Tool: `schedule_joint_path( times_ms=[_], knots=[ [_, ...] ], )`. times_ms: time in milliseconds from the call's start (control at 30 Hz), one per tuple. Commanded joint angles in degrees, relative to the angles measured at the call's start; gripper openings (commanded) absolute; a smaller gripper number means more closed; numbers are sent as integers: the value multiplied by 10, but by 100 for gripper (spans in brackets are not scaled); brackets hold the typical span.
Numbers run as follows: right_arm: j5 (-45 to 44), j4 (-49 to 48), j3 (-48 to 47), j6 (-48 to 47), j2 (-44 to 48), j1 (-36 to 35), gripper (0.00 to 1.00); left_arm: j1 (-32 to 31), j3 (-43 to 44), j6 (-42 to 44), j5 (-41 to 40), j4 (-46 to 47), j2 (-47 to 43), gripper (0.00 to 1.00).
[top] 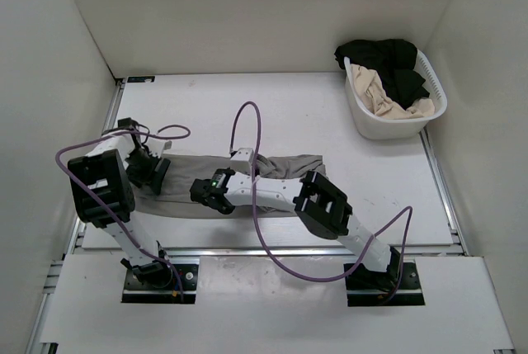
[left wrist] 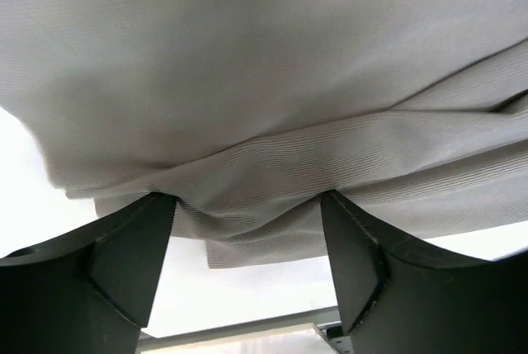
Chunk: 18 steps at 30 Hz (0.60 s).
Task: Fold and stack the trousers
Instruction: Fold the trousers
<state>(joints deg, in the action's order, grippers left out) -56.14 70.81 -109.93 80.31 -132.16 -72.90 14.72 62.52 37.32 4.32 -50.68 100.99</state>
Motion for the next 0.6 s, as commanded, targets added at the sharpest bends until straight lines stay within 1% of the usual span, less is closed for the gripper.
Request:
schedule_joint_path(
  times_ms=[0, 33, 67, 100, 167, 267, 300, 333, 367, 433, 467, 500, 533, 567],
  knots=[
    [31, -92, 3, -74, -10, -19, 65, -2, 35, 1, 36, 15, -10, 83],
    [31, -68, -13, -65, -17, -25, 72, -2, 35, 1, 36, 15, -10, 85],
    [21, -48, -24, -40, -17, -25, 76, -2, 42, 1, 36, 15, -16, 85],
    [11, -34, -29, -33, -6, -31, 81, -2, 50, 1, 36, 8, -16, 86],
    [-5, -25, -13, -33, 18, -39, 85, -2, 58, 1, 36, 8, -28, 88],
    [-12, -49, 21, -68, 74, -62, 86, -2, 80, 1, 31, -3, -41, 89],
    [-5, -65, 21, -94, 101, -62, 86, -2, 88, -5, 36, -3, -41, 91],
    [7, -78, 21, -122, 113, -62, 86, -2, 106, -13, 36, -8, -49, 91],
    [16, -78, 21, -145, 125, -62, 86, -2, 116, -13, 36, -14, -54, 93],
    [23, -64, 15, -154, 169, -62, 86, -2, 151, -26, 36, -20, -69, 93],
    [23, -64, 15, -166, 206, -62, 88, -2, 164, -26, 36, -20, -77, 94],
    [39, -64, 36, -178, 227, -62, 89, -2, 176, -32, 36, -25, -77, 94],
    [47, -77, 51, -191, 249, -62, 92, -2, 200, -37, 36, -35, -84, 94],
    [55, -94, 67, -201, 293, -62, 94, -2, 214, -37, 36, -42, -91, 94]
  ],
)
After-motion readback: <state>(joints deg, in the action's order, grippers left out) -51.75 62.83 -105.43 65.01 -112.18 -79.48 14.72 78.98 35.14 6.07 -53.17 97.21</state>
